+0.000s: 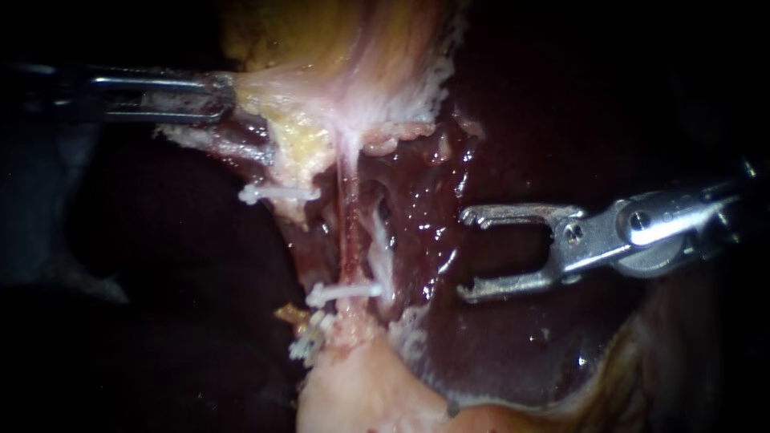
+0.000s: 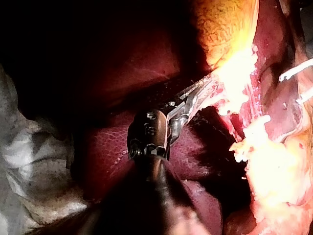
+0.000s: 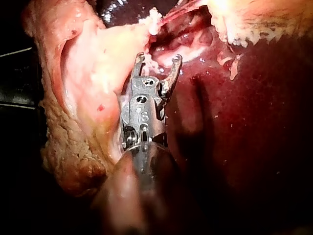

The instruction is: Going back first clip right tube

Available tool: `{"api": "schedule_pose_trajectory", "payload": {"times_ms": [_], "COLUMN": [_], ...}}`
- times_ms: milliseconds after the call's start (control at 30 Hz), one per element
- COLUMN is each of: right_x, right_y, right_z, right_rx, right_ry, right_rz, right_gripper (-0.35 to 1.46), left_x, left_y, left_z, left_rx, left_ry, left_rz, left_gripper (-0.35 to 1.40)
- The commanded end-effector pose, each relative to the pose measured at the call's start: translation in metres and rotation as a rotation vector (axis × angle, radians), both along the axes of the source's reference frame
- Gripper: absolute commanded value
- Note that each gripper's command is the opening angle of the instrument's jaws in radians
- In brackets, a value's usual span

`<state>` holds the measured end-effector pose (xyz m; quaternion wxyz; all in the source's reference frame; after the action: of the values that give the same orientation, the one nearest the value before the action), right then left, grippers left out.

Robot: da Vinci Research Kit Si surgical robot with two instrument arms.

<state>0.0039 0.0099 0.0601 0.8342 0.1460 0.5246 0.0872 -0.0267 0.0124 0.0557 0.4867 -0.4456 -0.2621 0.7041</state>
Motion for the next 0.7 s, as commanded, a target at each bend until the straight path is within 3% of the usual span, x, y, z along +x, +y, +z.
{"api": "schedule_pose_trajectory", "payload": {"times_ms": [33,400,700], "right_x": [0.0000,0.0001,0.0001], "right_y": [0.0000,-0.0001,-0.0001], "right_z": [0.0001,0.0001,0.0001], "right_rx": [0.001,0.002,0.003], "right_ry": [0.001,0.002,0.003], "right_rz": [-0.001,-0.003,-0.005], "right_gripper": [0.50,0.50,0.50], "left_x": [-0.0003,-0.0040,-0.0046], "left_y": [-0.0001,-0.0009,-0.0008], "left_z": [0.0002,0.0024,0.0034], "left_rx": [-0.003,-0.015,-0.018], "left_ry": [0.004,0.008,0.005], "left_rz": [-0.003,-0.005,0.001], "left_gripper": [-0.35,-0.35,-0.35]}}
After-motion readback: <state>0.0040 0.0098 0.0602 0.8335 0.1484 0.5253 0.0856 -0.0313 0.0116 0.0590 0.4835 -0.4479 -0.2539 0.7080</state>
